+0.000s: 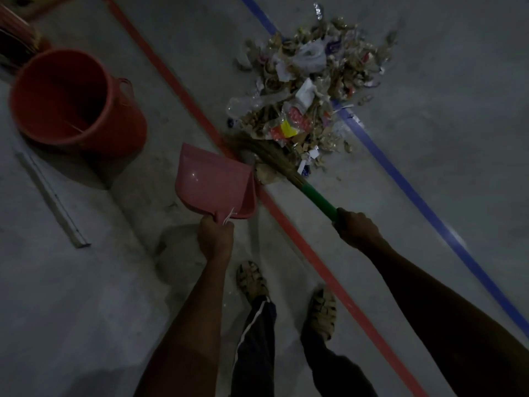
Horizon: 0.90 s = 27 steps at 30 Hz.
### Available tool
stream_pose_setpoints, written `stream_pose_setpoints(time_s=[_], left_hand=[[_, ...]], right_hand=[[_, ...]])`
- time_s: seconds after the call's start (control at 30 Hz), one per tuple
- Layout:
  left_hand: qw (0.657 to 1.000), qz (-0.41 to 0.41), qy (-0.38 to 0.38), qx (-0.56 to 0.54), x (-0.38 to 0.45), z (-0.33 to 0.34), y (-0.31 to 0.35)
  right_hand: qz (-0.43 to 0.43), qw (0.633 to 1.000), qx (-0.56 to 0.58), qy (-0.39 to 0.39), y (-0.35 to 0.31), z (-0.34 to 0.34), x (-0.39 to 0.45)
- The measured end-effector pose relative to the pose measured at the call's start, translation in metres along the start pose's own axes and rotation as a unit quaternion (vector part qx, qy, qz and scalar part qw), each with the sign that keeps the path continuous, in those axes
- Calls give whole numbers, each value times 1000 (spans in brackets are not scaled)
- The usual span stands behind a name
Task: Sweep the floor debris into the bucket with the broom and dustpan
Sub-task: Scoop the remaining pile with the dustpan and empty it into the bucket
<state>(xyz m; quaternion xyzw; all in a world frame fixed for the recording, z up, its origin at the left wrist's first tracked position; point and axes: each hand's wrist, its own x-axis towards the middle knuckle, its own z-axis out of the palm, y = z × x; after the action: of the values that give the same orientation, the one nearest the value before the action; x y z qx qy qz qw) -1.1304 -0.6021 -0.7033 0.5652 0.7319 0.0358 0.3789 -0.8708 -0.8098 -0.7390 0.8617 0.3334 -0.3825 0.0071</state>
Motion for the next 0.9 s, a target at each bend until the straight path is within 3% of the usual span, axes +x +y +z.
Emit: stream_pose_setpoints(time_s=[0.17,0.4,0.67,0.83,0.9], left_hand=[[999,-19,15,-30,-23,19,-2],[1000,-8,-12,-24,-8,61,-36],[994,60,-85,-16,-10,97,-11],[992,40,-85,-86,12,148,-15],[994,70,-65,-52,30,173,-32]], right_hand=[[-100,994,29,29,28,-17,-23],[-159,982,60,85,51,-43,-9],[-131,973,129,140,72,-22,57],[-98,967,173,159,80,6,117],[-104,961,191,172,77,19,144]])
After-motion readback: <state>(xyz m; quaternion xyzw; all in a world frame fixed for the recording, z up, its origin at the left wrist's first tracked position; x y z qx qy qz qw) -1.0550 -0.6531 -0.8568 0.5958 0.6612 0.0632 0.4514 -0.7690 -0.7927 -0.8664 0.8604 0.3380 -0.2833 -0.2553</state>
